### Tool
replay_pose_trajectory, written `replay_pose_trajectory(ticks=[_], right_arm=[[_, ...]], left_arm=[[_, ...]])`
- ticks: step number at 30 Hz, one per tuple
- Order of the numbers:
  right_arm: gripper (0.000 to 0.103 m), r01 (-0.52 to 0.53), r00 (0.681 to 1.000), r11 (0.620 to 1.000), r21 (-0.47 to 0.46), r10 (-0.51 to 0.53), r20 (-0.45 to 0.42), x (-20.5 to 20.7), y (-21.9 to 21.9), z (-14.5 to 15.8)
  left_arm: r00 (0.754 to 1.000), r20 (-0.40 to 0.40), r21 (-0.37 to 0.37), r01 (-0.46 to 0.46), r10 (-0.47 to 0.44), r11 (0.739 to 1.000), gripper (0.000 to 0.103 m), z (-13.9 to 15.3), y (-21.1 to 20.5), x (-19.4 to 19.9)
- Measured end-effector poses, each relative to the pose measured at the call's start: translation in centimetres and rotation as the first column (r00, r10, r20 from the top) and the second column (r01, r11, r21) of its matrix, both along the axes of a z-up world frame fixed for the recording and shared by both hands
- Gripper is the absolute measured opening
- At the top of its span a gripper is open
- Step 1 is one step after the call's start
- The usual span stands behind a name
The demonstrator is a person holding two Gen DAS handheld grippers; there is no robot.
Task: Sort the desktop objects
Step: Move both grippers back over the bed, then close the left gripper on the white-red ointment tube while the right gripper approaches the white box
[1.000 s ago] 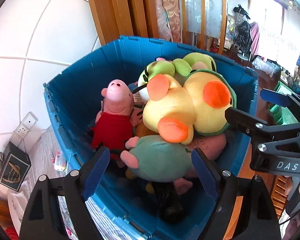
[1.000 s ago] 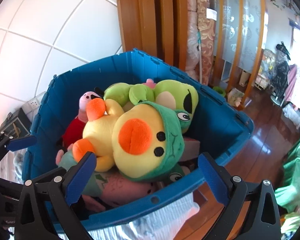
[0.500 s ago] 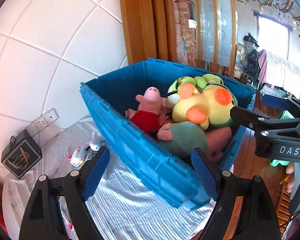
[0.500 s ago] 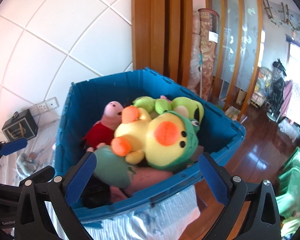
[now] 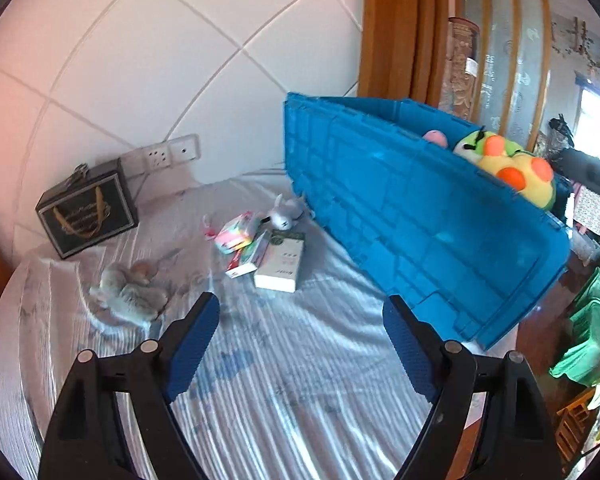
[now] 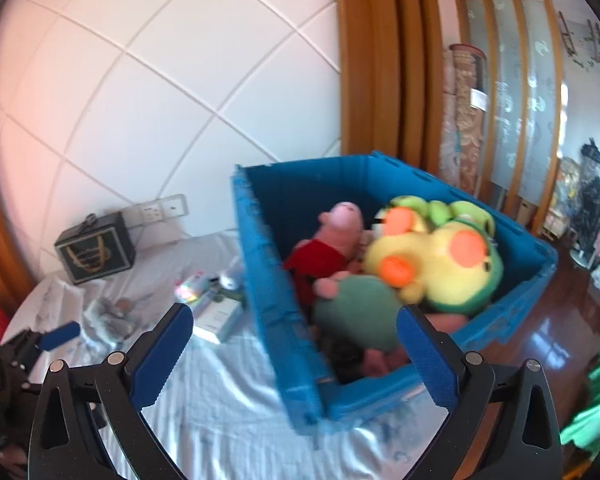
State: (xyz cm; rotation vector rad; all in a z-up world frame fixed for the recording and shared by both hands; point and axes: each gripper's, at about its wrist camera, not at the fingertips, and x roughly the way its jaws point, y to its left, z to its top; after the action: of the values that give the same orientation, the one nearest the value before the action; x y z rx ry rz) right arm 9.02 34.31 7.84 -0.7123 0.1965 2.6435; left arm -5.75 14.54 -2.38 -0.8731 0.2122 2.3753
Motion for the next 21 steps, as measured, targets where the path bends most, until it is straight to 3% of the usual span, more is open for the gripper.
replay_pose_trajectory(ticks=[4, 8, 12, 15, 21], right_arm=[[0.103, -0.068, 0.997, 0.997, 0.021, 0.069, -0.044, -1.3, -4.2, -1.1], [0.103, -0.029, 0.997, 0.999, 0.044, 0.032, -0.068, -3.1, -7.7, -3.3], [0.103, -0.186, 0.982, 0.982, -0.005, 0.186, -0.010, -5.8, -10.3, -5.9], [0.103, -0.261, 0.965, 0.965, -0.038, 0.262, 0.016, -7.6, -11.5, -8.0], [0.103, -0.374, 0.907, 0.923, -0.093, 0.384, 0.170, -12.7, -11.8, -13.8]], left_arm=[[0.993, 0.068, -0.001, -0.098, 0.098, 0.995, 0.084, -3.5, -5.4, -2.3], [0.973, 0.119, -0.007, -0.200, 0.199, 0.980, 0.084, -7.0, -9.8, -3.9], [0.943, 0.169, -0.062, -0.281, 0.287, 0.958, 0.084, -10.6, -13.0, -5.0], [0.905, 0.216, -0.092, -0.356, 0.367, 0.930, 0.084, -13.3, -14.5, -5.6], [0.825, 0.329, -0.177, -0.424, 0.460, 0.888, 0.084, -17.5, -14.2, -6.9]])
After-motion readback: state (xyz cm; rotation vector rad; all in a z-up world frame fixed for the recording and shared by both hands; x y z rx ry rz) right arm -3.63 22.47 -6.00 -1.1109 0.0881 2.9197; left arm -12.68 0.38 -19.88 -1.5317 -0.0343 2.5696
